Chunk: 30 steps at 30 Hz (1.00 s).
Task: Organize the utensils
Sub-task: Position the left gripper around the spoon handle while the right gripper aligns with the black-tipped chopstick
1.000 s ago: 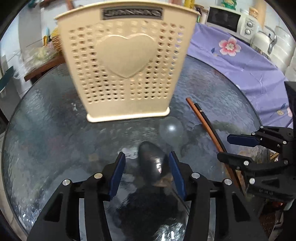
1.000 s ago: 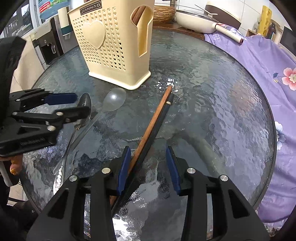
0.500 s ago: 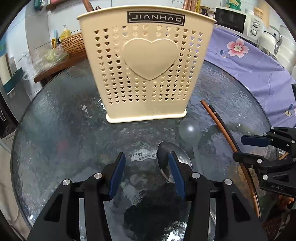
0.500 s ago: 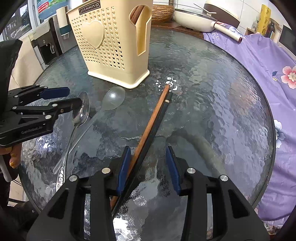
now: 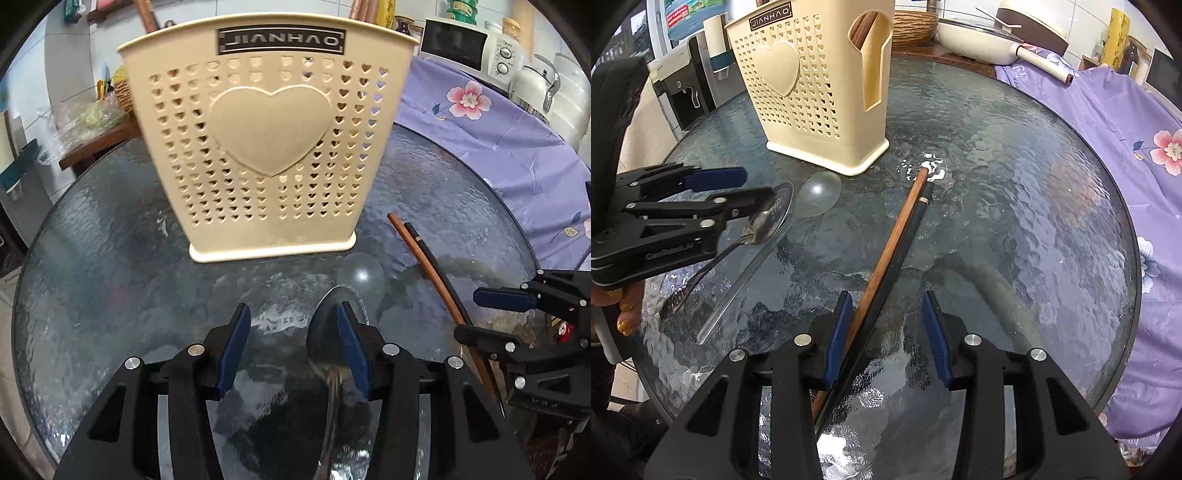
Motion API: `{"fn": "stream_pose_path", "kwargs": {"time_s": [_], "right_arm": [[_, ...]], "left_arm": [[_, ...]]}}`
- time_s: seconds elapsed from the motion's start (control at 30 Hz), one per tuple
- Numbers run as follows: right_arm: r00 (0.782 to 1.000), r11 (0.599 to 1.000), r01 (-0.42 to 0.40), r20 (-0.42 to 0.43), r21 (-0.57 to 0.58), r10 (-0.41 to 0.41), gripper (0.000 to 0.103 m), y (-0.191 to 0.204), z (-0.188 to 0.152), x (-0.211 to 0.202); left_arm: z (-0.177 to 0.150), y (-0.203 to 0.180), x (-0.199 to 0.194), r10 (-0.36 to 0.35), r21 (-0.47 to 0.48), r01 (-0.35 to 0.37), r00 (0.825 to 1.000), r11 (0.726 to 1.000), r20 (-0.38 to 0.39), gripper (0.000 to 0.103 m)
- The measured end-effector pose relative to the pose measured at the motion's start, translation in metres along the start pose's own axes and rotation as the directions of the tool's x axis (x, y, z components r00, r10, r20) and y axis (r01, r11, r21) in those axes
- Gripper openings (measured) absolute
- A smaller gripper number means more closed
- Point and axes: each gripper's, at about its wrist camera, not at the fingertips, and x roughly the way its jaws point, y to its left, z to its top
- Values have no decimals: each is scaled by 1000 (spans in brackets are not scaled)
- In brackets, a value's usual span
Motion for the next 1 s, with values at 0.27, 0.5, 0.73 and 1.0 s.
{"fn": "stream_pose_path", "kwargs": {"time_s": [0.27, 0.5, 0.73, 1.0], "right_arm": [[1000, 1000, -17, -1, 24, 17, 40, -2, 0, -2], [999, 992, -40, 28, 116, 36, 40, -16, 8, -9], [1000, 979, -9, 25, 203, 4, 32, -29, 22, 5], [1000, 973, 7, 10, 230, -10, 30, -36, 33, 13]], "left_arm": [[-13, -19, -14, -28, 106, 28, 1000, 994, -3, 48], [-5, -25, 1, -39, 88, 40, 999, 995, -19, 50], [-4, -21, 7, -39, 46, 39, 999, 998, -17, 50], [-12, -10, 2, -48, 40, 49, 999, 998, -26, 50]]}}
